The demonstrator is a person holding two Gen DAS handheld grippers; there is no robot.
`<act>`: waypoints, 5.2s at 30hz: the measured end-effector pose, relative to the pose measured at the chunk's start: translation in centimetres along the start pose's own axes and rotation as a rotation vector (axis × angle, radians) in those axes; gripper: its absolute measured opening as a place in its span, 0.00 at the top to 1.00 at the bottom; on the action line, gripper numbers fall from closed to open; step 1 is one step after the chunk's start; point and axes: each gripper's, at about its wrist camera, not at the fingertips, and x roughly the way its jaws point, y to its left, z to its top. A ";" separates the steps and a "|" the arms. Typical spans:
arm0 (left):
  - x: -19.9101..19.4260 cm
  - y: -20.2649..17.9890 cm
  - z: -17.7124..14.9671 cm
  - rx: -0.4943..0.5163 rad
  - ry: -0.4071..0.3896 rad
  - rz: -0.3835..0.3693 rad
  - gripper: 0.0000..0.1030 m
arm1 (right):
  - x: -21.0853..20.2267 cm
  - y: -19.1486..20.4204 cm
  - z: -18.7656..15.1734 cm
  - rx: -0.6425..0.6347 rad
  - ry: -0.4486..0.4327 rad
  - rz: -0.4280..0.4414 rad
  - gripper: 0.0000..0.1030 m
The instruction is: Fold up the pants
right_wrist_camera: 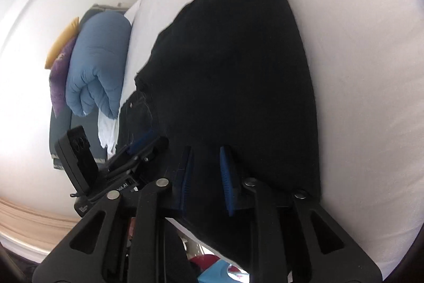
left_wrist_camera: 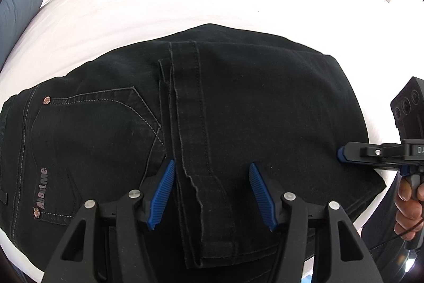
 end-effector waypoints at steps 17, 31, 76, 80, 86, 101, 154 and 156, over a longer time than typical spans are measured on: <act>-12.0 20.2 -10.1 -0.797 -0.342 -0.095 0.22 | -0.5 5.6 2.2 -0.052 0.018 0.129 0.27; -10.0 26.9 -14.2 -1.111 -0.403 -0.251 0.22 | 3.1 5.1 3.9 0.009 0.051 0.027 0.37; -9.4 24.8 -8.9 -1.055 -0.451 -0.286 0.85 | 11.2 9.3 7.6 -0.021 0.186 -0.026 0.37; -10.3 23.9 -7.3 -0.999 -0.459 -0.263 0.85 | 11.1 9.3 7.3 -0.034 0.170 -0.028 0.37; -12.0 21.0 -4.3 -0.860 -0.466 -0.209 0.85 | 10.7 9.4 6.5 -0.078 0.134 -0.032 0.37; -9.2 1.9 -0.1 -0.204 -0.348 0.000 0.85 | -0.8 8.6 10.1 0.018 0.059 0.217 0.22; 1.5 -12.1 -0.6 0.452 -0.188 0.069 0.73 | -5.4 -6.2 9.0 -0.046 -0.054 -0.002 0.87; 1.0 -11.6 -0.9 0.440 -0.192 0.034 0.60 | -5.4 -6.5 8.9 -0.023 -0.050 0.023 0.86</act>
